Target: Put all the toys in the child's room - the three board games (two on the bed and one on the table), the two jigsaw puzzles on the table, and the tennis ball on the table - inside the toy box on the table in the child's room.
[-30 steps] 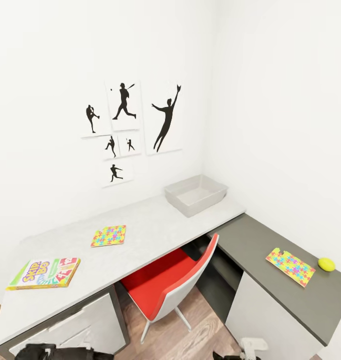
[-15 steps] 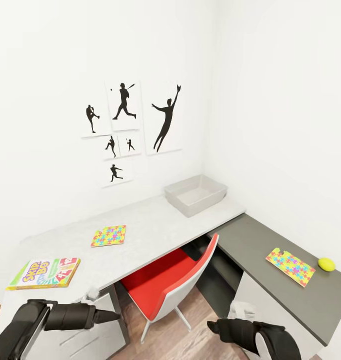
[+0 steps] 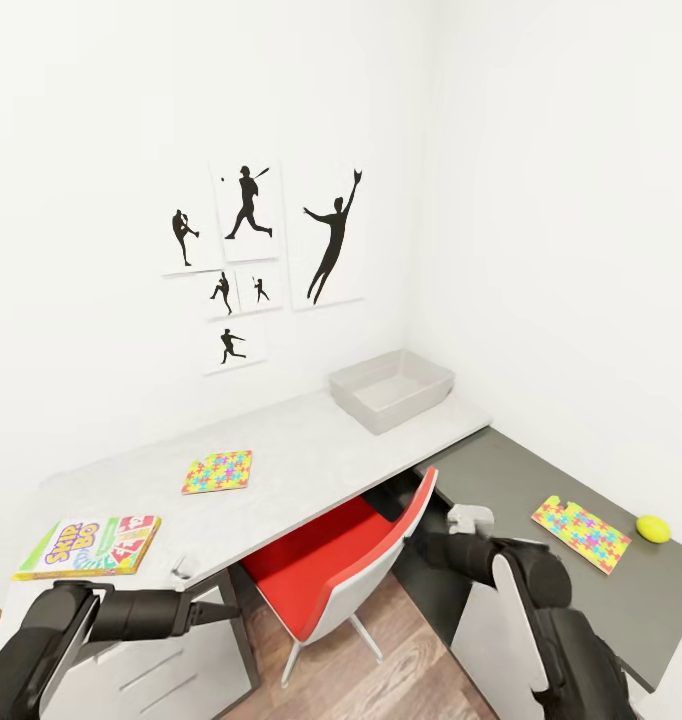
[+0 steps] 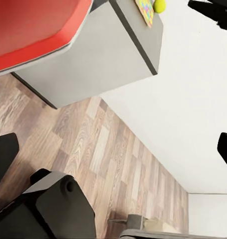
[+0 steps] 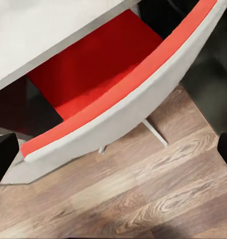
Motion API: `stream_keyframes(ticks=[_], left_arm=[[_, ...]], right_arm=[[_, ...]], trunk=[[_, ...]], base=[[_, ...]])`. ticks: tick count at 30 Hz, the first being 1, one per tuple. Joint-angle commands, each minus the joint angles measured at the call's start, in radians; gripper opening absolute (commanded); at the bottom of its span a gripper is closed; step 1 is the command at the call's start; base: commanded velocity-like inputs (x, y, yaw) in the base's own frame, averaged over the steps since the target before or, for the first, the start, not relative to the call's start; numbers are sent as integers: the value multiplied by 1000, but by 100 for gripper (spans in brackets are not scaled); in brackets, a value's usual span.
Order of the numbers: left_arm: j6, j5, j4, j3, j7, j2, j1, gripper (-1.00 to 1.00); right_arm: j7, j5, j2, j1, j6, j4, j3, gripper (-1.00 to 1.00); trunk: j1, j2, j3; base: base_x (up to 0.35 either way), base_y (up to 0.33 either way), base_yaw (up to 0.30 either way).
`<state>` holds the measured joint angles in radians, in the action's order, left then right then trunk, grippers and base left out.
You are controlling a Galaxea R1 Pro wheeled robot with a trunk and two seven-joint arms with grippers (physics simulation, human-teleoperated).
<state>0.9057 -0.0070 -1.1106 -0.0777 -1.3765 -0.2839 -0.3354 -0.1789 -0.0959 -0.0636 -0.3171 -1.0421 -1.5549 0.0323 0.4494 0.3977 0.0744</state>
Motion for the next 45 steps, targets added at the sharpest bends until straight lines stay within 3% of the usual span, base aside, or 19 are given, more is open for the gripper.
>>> stream_keyframes(ticks=[1, 6, 8, 14, 45], left_arm=[[11, -1, -1, 0, 1, 0, -1, 100], [13, -1, -1, -1, 30, 1, -2, 100], [13, -1, -1, -1, 35, 2, -2, 100], [13, 0, -2, -1, 38, 4, -2, 100], [18, 2, -3, -2, 37, 3, -14, 100]], right_arm=[[4, -9, 1, -8, -5, -1, 5, 100], [3, -29, 19, -32, -5, -1, 47, 100], [3, -70, 34, -36, -5, 2, 76, 100], [3, -116, 67, -38, -5, 9, 95, 100], [3, -125, 74, -40, -5, 15, 92, 100]], trunk=[[1, 2, 2], [1, 2, 2], [1, 2, 2], [1, 2, 2], [1, 2, 2]], base=[[0, 0, 0], [0, 0, 0], [0, 0, 0], [0, 0, 0], [-38, 18, 0]])
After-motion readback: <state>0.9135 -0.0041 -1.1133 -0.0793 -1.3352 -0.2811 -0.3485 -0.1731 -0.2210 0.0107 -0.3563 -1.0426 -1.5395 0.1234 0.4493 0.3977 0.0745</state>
